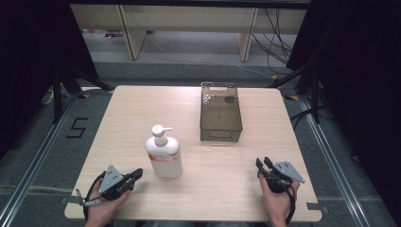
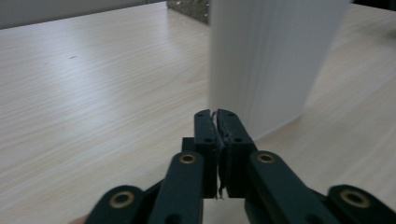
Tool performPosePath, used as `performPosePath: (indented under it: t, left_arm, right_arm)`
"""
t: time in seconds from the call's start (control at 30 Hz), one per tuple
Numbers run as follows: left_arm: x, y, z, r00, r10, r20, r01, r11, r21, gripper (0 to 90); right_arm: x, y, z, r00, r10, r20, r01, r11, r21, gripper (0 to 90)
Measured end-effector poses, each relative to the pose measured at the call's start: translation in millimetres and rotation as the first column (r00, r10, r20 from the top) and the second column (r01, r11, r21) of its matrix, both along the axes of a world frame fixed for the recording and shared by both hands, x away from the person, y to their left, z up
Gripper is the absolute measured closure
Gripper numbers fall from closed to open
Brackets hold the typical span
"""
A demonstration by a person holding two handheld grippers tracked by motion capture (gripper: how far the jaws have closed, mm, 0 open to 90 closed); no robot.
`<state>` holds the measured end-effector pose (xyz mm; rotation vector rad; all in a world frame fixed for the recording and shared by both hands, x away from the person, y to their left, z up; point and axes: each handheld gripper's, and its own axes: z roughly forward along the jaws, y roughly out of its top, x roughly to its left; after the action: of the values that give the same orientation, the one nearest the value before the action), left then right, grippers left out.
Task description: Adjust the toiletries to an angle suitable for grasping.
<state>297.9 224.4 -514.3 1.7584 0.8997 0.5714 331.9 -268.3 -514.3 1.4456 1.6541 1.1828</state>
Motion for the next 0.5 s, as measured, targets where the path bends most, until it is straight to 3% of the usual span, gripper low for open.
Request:
performPosePath:
  t: [0.03,0.1,0.2,0.33,0.37,0.43,0.5]
  left_arm:
    - [-2.2,-3.6,2.1,0.9999,-0.013,0.002,0.013,0.9998,-0.018,89.4]
    - [-7.4,-13.6,10.1,0.9989,-0.044,0.014,0.045,0.9986,-0.028,89.6]
    - [-8.9,-23.3,16.3,0.9976,-0.066,0.018,0.067,0.9972,-0.033,89.6]
    - [-3.4,-43.5,24.9,0.9945,-0.098,0.035,0.1,0.9941,-0.042,89.6]
    - [-3.4,-43.5,24.9,0.9945,-0.098,0.035,0.1,0.9941,-0.042,89.6]
    - [0.0,-54.0,28.6,0.9924,-0.114,0.047,0.116,0.9924,-0.041,89.6]
    - [2.8,-59.8,30.1,0.9918,-0.116,0.054,0.118,0.9921,-0.042,89.6]
  right_arm:
    - [-1.1,0.0,1.1,0.9998,-0.003,-0.021,0.003,1.0,-0.009,63.9]
    - [1.4,-0.6,-0.4,1.0,0.006,0.007,-0.006,1.0,-0.021,63.9]
    - [0.3,0.0,0.3,0.9998,0.018,-0.001,-0.018,1.0,0.003,63.9]
    - [0.8,-1.0,-0.4,0.9999,0.008,0.007,-0.008,1.0,-0.02,63.8]
    - [-0.6,0.4,0.7,0.9999,-0.003,-0.015,0.003,1.0,-0.004,63.8]
    - [-0.2,0.1,0.8,0.9997,-0.014,-0.019,0.014,1.0,-0.023,63.7]
    - [0.6,1.1,-0.2,1.0,-0.004,-0.002,0.004,1.0,0.002,63.7]
